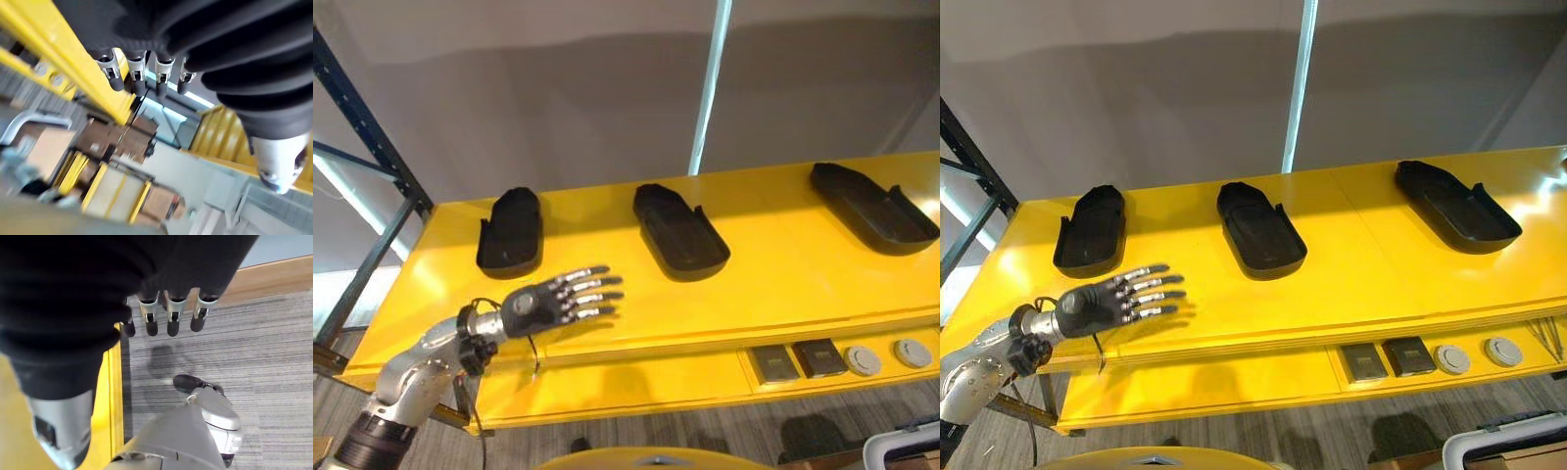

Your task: Move parts from the plastic box to the shelf.

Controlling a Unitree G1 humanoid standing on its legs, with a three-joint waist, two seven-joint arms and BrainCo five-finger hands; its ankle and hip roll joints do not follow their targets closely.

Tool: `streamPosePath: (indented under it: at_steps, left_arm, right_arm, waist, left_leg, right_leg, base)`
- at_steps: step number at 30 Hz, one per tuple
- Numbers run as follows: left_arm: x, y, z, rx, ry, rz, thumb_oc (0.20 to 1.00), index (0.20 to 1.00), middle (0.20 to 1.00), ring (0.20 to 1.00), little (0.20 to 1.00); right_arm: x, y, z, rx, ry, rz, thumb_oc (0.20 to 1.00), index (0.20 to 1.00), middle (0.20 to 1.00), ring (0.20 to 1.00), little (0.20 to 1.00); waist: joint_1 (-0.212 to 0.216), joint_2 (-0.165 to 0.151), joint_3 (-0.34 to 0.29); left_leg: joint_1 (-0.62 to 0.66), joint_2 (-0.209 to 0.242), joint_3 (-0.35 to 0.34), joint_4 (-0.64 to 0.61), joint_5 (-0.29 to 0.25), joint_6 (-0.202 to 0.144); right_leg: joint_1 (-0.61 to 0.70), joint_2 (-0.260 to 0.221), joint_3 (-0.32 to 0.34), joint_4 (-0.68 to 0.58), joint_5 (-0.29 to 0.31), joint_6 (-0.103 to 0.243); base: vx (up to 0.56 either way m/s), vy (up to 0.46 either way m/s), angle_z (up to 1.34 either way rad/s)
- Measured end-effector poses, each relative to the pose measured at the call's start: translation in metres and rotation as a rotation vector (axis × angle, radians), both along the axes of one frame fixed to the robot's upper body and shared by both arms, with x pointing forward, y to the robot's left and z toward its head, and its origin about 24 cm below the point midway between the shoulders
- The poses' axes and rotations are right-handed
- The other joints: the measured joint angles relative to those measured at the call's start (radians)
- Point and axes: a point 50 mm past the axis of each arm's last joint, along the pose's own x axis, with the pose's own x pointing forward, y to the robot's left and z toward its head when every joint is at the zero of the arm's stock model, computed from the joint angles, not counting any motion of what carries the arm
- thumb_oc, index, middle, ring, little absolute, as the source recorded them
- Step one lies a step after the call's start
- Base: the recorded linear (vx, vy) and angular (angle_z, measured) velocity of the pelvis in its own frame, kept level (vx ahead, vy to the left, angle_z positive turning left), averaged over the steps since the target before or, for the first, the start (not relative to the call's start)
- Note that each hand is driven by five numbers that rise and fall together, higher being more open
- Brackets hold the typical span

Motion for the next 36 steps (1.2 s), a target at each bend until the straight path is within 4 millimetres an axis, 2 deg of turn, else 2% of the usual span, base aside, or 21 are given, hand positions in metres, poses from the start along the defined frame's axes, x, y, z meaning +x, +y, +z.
streamPosePath:
  at_steps: [4,5,7,9,11,13,16,18,19,20,23,24,25,26,27,28,29,30,31,34,36]
  left_arm:
    - [-0.012,-0.025,-0.009,-0.035,0.095,-0.249,1.000,1.000,1.000,1.000,1.000]
    - [-0.020,-0.049,-0.012,-0.072,0.139,-0.414,1.000,1.000,1.000,1.000,1.000]
    - [-0.026,-0.068,-0.012,-0.141,0.169,-0.524,1.000,1.000,1.000,1.000,1.000]
    - [-0.033,-0.108,-0.007,-0.209,0.187,-0.675,1.000,1.000,1.000,1.000,1.000]
    - [-0.035,-0.133,-0.003,-0.256,0.221,-0.713,1.000,1.000,1.000,1.000,1.000]
    - [-0.030,-0.153,-0.017,-0.233,0.321,-0.604,1.000,1.000,1.000,1.000,1.000]
    - [-0.004,-0.137,-0.056,-0.039,0.371,-0.258,1.000,1.000,1.000,1.000,1.000]
    - [0.010,-0.095,-0.098,0.182,0.402,0.059,1.000,1.000,1.000,1.000,1.000]
    - [0.007,-0.065,-0.122,0.290,0.451,0.198,1.000,1.000,1.000,1.000,1.000]
    - [-0.007,-0.041,-0.134,0.260,0.521,0.306,1.000,1.000,1.000,1.000,1.000]
    - [-0.023,-0.035,-0.146,0.205,0.499,0.444,1.000,1.000,1.000,1.000,1.000]
    - [-0.020,-0.033,-0.145,0.186,0.467,0.496,1.000,1.000,1.000,1.000,1.000]
    - [-0.019,-0.033,-0.150,0.176,0.442,0.557,1.000,1.000,1.000,1.000,1.000]
    - [-0.015,-0.030,-0.150,0.205,0.395,0.577,1.000,1.000,1.000,1.000,1.000]
    - [-0.010,-0.025,-0.149,0.233,0.351,0.604,1.000,1.000,1.000,1.000,1.000]
    - [-0.010,-0.023,-0.150,0.246,0.341,0.615,1.000,1.000,1.000,1.000,1.000]
    - [-0.009,-0.020,-0.151,0.269,0.314,0.626,1.000,1.000,1.000,1.000,1.000]
    - [-0.007,-0.024,-0.150,0.274,0.276,0.622,1.000,1.000,1.000,1.000,1.000]
    - [-0.005,-0.021,-0.149,0.274,0.258,0.636,1.000,1.000,1.000,1.000,1.000]
    - [0.004,0.016,-0.136,0.390,0.069,0.687,1.000,1.000,1.000,1.000,1.000]
    - [0.005,0.013,-0.137,0.415,0.054,0.654,1.000,1.000,1.000,1.000,1.000]
  right_arm:
    - [0.015,-0.002,0.003,-0.002,-0.016,0.056,1.000,1.000,1.000,1.000,1.000]
    - [0.024,0.001,0.002,0.005,-0.026,0.085,1.000,1.000,1.000,1.000,1.000]
    - [0.036,0.006,0.003,0.015,-0.056,0.110,1.000,1.000,1.000,1.000,1.000]
    - [0.038,0.012,-0.001,0.029,-0.035,0.136,1.000,1.000,1.000,1.000,1.000]
    - [0.046,0.020,-0.001,0.061,-0.059,0.152,1.000,1.000,1.000,1.000,1.000]
    - [0.042,0.023,-0.003,0.082,-0.042,0.171,1.000,1.000,1.000,1.000,1.000]
    - [0.035,0.020,-0.003,0.071,-0.025,0.189,1.000,1.000,1.000,1.000,1.000]
    - [0.028,0.019,-0.001,0.067,-0.014,0.204,1.000,1.000,1.000,1.000,1.000]
    - [0.026,0.019,0.000,0.069,-0.015,0.208,1.000,1.000,1.000,1.000,1.000]
    - [0.017,0.015,0.003,0.063,-0.004,0.192,1.000,1.000,1.000,1.000,1.000]
    - [0.005,0.010,0.002,0.046,0.036,0.164,1.000,1.000,1.000,1.000,1.000]
    - [0.002,0.008,0.001,0.043,0.048,0.153,1.000,1.000,1.000,1.000,1.000]
    - [0.003,0.009,0.000,0.040,0.043,0.135,1.000,1.000,1.000,1.000,1.000]
    - [0.005,0.013,-0.001,0.052,0.035,0.131,1.000,1.000,1.000,1.000,1.000]
    - [0.014,0.019,-0.002,0.064,0.015,0.133,1.000,1.000,1.000,1.000,1.000]
    - [0.018,0.020,-0.002,0.067,0.005,0.135,1.000,1.000,1.000,1.000,1.000]
    - [0.023,0.021,-0.002,0.069,-0.015,0.141,1.000,1.000,1.000,1.000,1.000]
    - [0.022,0.015,0.000,0.052,-0.018,0.139,1.000,1.000,1.000,1.000,1.000]
    - [0.024,0.016,0.001,0.055,-0.025,0.141,1.000,1.000,1.000,1.000,1.000]
    - [0.025,0.016,0.001,0.059,-0.030,0.139,1.000,1.000,1.000,1.000,1.000]
    - [0.023,0.017,0.000,0.058,-0.014,0.153,1.000,1.000,1.000,1.000,1.000]
  waist:
    - [-0.010,0.003,0.002]
    - [-0.017,0.003,0.002]
    - [-0.047,0.001,0.002]
    - [-0.068,-0.015,0.001]
    - [-0.108,-0.030,0.002]
    - [-0.133,-0.049,-0.008]
    - [-0.149,-0.057,-0.009]
    - [-0.148,-0.052,-0.009]
    - [-0.146,-0.048,-0.008]
    - [-0.133,-0.042,-0.008]
    - [-0.074,-0.030,-0.005]
    - [-0.061,-0.027,-0.004]
    - [-0.028,-0.030,-0.004]
    - [-0.029,-0.052,-0.010]
    - [-0.018,-0.080,-0.003]
    - [-0.015,-0.087,0.001]
    - [-0.015,-0.087,0.006]
    - [-0.039,-0.041,0.013]
    - [-0.028,-0.042,0.015]
    - [-0.026,-0.053,0.049]
    - [-0.033,-0.049,0.050]
  left_leg:
    - [0.005,0.000,0.005,0.000,-0.006,0.004]
    - [0.011,0.001,0.013,0.000,-0.008,0.005]
    - [0.014,0.003,0.025,0.000,-0.013,0.002]
    - [0.015,0.000,0.029,0.000,-0.022,-0.009]
    - [0.026,0.002,0.036,0.000,-0.020,-0.009]
    - [0.040,0.008,0.057,0.000,-0.017,-0.012]
    - [0.048,0.022,0.075,0.000,-0.016,-0.012]
    - [0.046,0.031,0.079,0.000,-0.011,-0.005]
    - [0.046,0.034,0.079,0.000,-0.009,-0.004]
    - [0.046,0.034,0.078,0.000,-0.009,-0.004]
    - [0.039,0.031,0.063,0.000,-0.015,-0.004]
    - [0.027,0.035,0.057,0.000,-0.015,-0.005]
    - [0.009,0.035,0.054,-0.001,-0.046,-0.040]
    - [0.006,0.021,0.059,0.007,-0.070,-0.055]
    - [0.008,0.011,0.056,0.029,-0.055,-0.016]
    - [0.014,0.015,0.054,0.043,-0.055,-0.010]
    - [0.035,0.036,0.051,0.070,-0.071,-0.008]
    - [0.078,0.080,0.028,0.021,-0.046,-0.040]
    - [0.076,0.069,0.029,0.009,-0.045,-0.036]
    - [0.050,0.046,0.026,0.001,-0.045,-0.036]
    - [0.051,0.047,0.026,0.001,-0.045,-0.036]
  right_leg:
    - [0.000,-0.002,0.004,0.006,-0.003,0.002]
    - [-0.001,-0.002,0.015,0.010,-0.003,0.001]
    - [-0.005,-0.001,0.022,0.010,-0.005,-0.004]
    - [-0.003,-0.006,0.028,0.008,-0.010,-0.005]
    - [-0.006,-0.002,0.050,0.012,-0.004,0.002]
    - [-0.005,0.002,0.074,0.014,-0.004,0.004]
    - [-0.006,0.015,0.083,0.011,-0.003,0.000]
    - [-0.006,0.024,0.084,0.006,0.001,-0.007]
    - [-0.006,0.028,0.083,0.005,0.000,-0.008]
    - [-0.006,0.027,0.083,0.004,-0.002,-0.010]
    - [-0.006,0.029,0.078,0.012,-0.008,-0.007]
    - [-0.022,0.028,0.073,0.034,-0.021,-0.016]
    - [-0.040,0.028,0.069,0.046,-0.029,-0.024]
    - [-0.045,0.004,0.052,0.027,-0.025,-0.035]
    - [-0.055,-0.023,0.039,0.024,-0.002,-0.040]
    - [-0.054,-0.029,0.038,0.021,-0.001,-0.041]
    - [-0.044,-0.027,0.038,0.014,0.006,-0.033]
    - [-0.034,0.006,0.023,0.031,0.014,-0.015]
    - [-0.047,-0.003,0.034,0.037,0.014,-0.010]
    - [-0.085,-0.023,0.047,0.035,0.024,0.005]
    - [-0.086,-0.021,0.047,0.035,0.024,0.005]
  base:
    - [0.01,-0.002,-0.02]
    - [0.04,-0.022,-0.15]
    - [0.11,-0.018,-0.13]
    - [0.07,-0.037,-0.07]
    - [0.03,-0.051,-0.29]
    - [0.01,-0.018,-0.34]
    - [0.00,0.018,-0.22]
    - [-0.01,0.029,-0.10]
    - [-0.01,0.038,-0.01]
    - [-0.02,0.027,0.04]
    - [-0.09,-0.027,0.14]
    - [-0.03,-0.010,0.26]
    - [-0.02,-0.008,0.36]
    - [-0.01,-0.005,0.19]
    - [0.00,0.000,0.00]
    - [0.01,0.012,-0.20]
    - [0.02,0.027,0.26]
    - [0.02,0.024,0.27]
    - [0.04,0.024,0.29]
    - [0.03,0.007,-0.01]
    - [0.03,0.019,0.00]
